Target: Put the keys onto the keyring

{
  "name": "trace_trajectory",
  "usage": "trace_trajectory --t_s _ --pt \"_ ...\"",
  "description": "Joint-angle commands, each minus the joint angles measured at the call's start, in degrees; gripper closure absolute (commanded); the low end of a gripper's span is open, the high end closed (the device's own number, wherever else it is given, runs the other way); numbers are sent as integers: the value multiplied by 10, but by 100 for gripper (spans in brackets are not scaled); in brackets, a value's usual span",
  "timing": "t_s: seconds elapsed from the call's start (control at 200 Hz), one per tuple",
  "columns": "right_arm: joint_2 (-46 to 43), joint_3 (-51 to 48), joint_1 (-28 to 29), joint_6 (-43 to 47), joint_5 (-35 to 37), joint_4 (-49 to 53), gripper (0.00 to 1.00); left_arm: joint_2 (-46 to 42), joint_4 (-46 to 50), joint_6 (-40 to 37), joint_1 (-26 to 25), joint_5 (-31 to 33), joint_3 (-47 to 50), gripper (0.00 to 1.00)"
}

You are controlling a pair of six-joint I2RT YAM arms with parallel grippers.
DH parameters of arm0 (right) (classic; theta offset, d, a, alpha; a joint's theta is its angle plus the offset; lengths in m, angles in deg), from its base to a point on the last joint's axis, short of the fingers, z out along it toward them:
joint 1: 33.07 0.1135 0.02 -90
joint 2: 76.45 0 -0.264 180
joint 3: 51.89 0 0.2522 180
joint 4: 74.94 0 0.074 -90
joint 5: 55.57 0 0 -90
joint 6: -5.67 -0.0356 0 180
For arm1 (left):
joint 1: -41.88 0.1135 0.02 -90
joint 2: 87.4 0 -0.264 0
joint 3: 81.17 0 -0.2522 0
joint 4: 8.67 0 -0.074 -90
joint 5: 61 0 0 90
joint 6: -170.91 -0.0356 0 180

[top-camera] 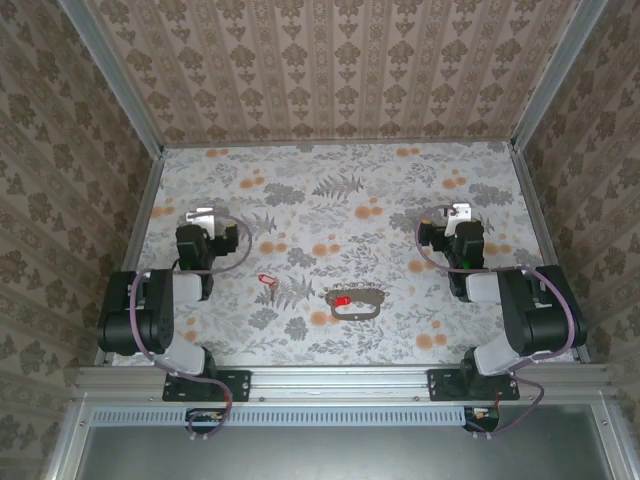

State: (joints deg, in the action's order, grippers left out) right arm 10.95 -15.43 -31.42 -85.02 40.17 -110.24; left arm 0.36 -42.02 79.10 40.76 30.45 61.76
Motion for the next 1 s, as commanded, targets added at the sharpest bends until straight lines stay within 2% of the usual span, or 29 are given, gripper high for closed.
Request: trace_trajectory --t_s 0.0,0.885,0.995 --pt "5 5 1 -13 3 -4 0 0 -3 -11 3 -15 -3 0" --pt "2 5 -6 -14 -7 -3 0 -1 -6 -10 5 -17 -2 0" --pt "-36 8 16 -14 69 28 0 -17 35 -22 2 -35 -17 0"
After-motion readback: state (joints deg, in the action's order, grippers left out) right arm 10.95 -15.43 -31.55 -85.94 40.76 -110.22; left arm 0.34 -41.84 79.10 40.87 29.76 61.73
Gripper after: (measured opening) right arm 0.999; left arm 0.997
